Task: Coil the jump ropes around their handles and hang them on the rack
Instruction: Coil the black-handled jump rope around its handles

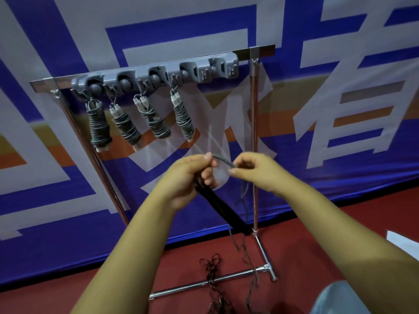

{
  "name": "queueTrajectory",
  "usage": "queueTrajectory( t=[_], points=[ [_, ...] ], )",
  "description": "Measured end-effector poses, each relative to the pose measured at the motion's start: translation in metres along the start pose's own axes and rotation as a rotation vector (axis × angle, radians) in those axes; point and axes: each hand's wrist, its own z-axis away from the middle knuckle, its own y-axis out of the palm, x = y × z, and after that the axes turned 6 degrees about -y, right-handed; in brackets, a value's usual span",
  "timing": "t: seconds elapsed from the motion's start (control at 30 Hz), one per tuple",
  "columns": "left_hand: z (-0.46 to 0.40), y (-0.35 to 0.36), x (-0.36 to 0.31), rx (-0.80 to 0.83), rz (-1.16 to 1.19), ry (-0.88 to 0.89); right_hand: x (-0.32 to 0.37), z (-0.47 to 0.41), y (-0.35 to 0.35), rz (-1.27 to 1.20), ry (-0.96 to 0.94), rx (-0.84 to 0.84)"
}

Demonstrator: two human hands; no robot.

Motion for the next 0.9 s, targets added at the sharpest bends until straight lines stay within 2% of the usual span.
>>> queueTrajectory(
  t=[0.07, 0.1, 0.17, 0.2, 0.23, 0.27, 0.3, 0.37, 0.4, 0.47, 0.57, 0.63, 0.77, 0.9],
  points=[
    [-0.001, 0.0, -0.009, 0.021, 0.15, -0.034, -0.025, 0.005, 0.012, -0.017, 0.133, 0.088],
    [-0.002, 0.001, -0.013, 0.019, 0.217, -0.051, -0.035, 0.007, 0.017, -0.015, 0.175, 0.049],
    [-0.004, 0.003, -0.021, -0.011, 0.338, -0.097, -0.032, 0.015, 0.021, -0.099, 0.222, -0.172],
    [-0.004, 0.005, -0.023, -0.026, 0.389, -0.116, -0.024, 0.02, 0.021, -0.25, 0.216, -0.253],
    [-0.006, 0.007, -0.025, -0.035, 0.428, -0.13, -0.012, 0.026, 0.019, -0.437, 0.191, -0.245],
    [-0.007, 0.01, -0.025, -0.035, 0.459, -0.142, 0.003, 0.032, 0.017, -0.603, 0.156, -0.149],
    [-0.009, 0.013, -0.025, -0.028, 0.494, -0.155, 0.017, 0.039, 0.017, -0.662, 0.112, -0.003],
    [-0.011, 0.022, -0.024, -0.032, 0.563, -0.183, 0.037, 0.047, 0.023, -0.534, 0.04, 0.243],
    [-0.012, 0.024, -0.023, -0.051, 0.579, -0.186, 0.04, 0.048, 0.028, -0.449, 0.027, 0.28],
    [-0.017, 0.03, -0.02, -0.116, 0.582, -0.141, 0.04, 0.049, 0.037, -0.437, 0.029, 0.238],
    [-0.021, 0.037, -0.013, -0.256, 0.54, 0.03, 0.039, 0.053, 0.046, -0.627, 0.1, 0.224],
    [-0.02, 0.04, -0.009, -0.287, 0.487, 0.087, 0.038, 0.056, 0.048, -0.737, 0.165, 0.246],
    [-0.016, 0.032, -0.012, -0.185, 0.477, 0.083, 0.035, 0.055, 0.042, -0.731, 0.174, 0.224],
    [-0.015, 0.029, -0.019, -0.116, 0.606, 0.068, 0.034, 0.053, 0.045, -0.525, 0.14, 0.157]
  ],
)
